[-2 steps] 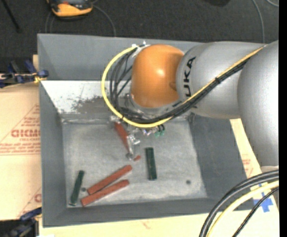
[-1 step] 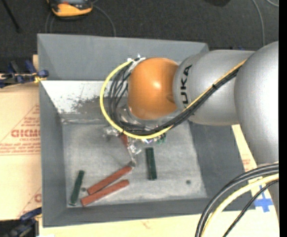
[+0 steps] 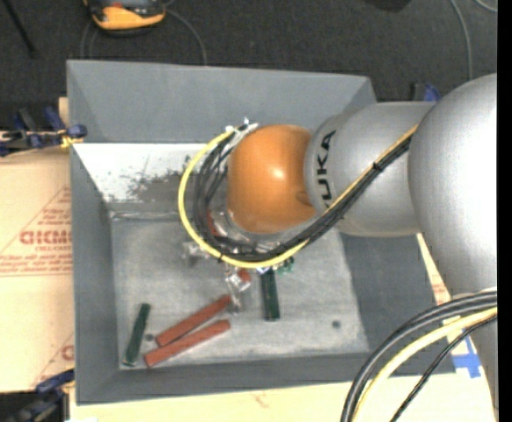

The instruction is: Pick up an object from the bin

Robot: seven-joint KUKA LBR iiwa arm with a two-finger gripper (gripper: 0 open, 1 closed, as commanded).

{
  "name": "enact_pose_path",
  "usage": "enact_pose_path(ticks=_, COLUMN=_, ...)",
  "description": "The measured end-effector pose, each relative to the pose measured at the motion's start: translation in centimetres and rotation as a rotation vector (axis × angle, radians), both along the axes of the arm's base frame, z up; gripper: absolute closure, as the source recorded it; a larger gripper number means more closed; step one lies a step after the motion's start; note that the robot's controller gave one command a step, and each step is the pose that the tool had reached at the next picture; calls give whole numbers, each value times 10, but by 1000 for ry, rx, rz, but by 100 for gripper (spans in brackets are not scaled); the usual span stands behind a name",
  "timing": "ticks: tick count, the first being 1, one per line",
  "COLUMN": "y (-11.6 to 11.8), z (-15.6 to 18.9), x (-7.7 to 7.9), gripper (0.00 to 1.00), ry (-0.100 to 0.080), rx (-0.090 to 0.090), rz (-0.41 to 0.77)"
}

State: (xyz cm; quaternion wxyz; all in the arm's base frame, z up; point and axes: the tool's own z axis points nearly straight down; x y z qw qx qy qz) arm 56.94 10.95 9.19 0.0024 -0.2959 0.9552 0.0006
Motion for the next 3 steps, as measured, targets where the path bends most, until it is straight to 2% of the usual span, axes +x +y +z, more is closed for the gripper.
enact_pose_path(ticks=1, y=-12, z=-20, x=-54, gripper=100, ry=-4, rx=-1, rz=363)
enact_pose_path(ticks=2, y=-12, z=-20, x=-54, gripper=100, ry=-4, rx=-1, rz=362)
enact_pose_path(ticks=3, y=-25, z=136, x=-62, gripper=100, ry=-2, rx=-3, rz=357)
